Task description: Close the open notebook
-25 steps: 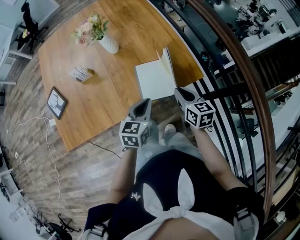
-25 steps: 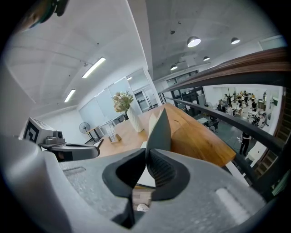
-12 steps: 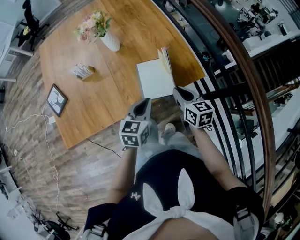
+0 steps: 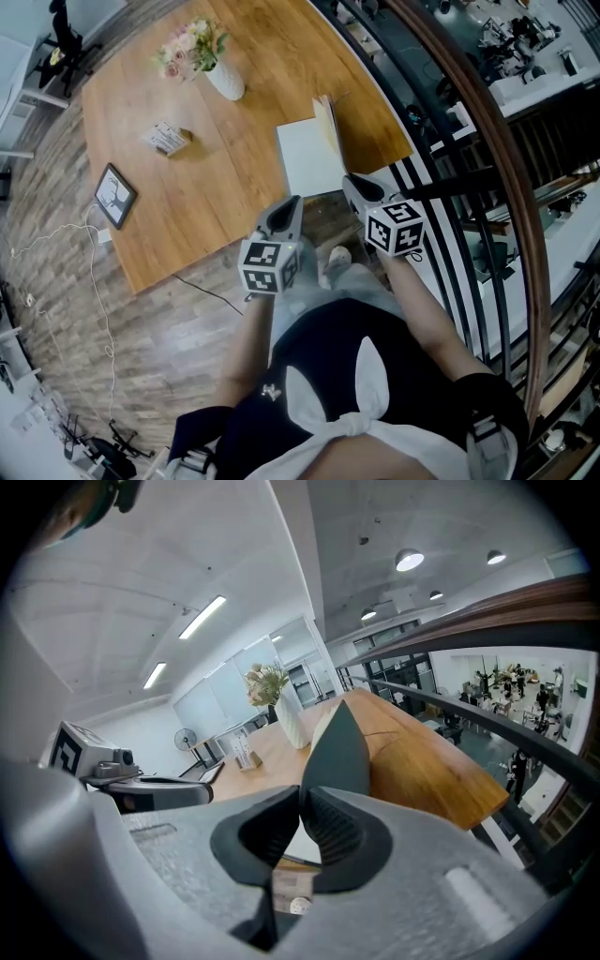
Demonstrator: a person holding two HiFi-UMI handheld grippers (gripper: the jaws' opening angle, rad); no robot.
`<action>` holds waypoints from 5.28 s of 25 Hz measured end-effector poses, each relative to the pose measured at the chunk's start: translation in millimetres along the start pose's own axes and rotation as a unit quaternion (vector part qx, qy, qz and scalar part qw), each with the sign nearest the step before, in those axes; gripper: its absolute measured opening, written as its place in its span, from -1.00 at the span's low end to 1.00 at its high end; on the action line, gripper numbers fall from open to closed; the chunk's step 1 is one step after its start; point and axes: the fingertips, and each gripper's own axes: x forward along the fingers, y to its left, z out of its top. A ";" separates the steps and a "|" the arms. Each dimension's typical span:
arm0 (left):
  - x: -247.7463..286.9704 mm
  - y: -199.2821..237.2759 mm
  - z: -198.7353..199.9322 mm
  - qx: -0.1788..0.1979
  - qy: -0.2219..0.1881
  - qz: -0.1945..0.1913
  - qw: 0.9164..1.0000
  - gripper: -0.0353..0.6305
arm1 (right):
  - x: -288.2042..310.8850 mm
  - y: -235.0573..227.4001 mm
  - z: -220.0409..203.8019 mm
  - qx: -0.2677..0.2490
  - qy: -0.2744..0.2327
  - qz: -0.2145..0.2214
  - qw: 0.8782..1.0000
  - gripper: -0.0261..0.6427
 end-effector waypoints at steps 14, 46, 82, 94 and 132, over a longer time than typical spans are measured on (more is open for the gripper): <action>-7.7 3.2 0.7 -0.006 0.000 0.013 1.000 -0.84 | 6.2 10.6 -1.8 -0.007 0.011 0.017 1.000 -0.82; -28.9 24.8 -3.8 -0.027 -0.017 0.040 0.999 -0.84 | 38.4 42.8 -21.2 -0.030 0.044 0.046 0.998 -0.81; -33.3 54.9 -16.8 -0.046 -0.011 0.059 0.997 -0.84 | 88.3 64.3 -67.1 -0.059 0.115 0.068 0.989 -0.79; -40.0 69.6 -22.4 -0.060 -0.003 0.073 0.996 -0.84 | 102.9 65.0 -82.5 -0.071 0.139 0.066 0.985 -0.79; -42.5 79.8 -20.6 -0.057 -0.003 0.079 0.995 -0.84 | 117.8 81.8 -115.4 -0.129 0.195 0.087 0.968 -0.25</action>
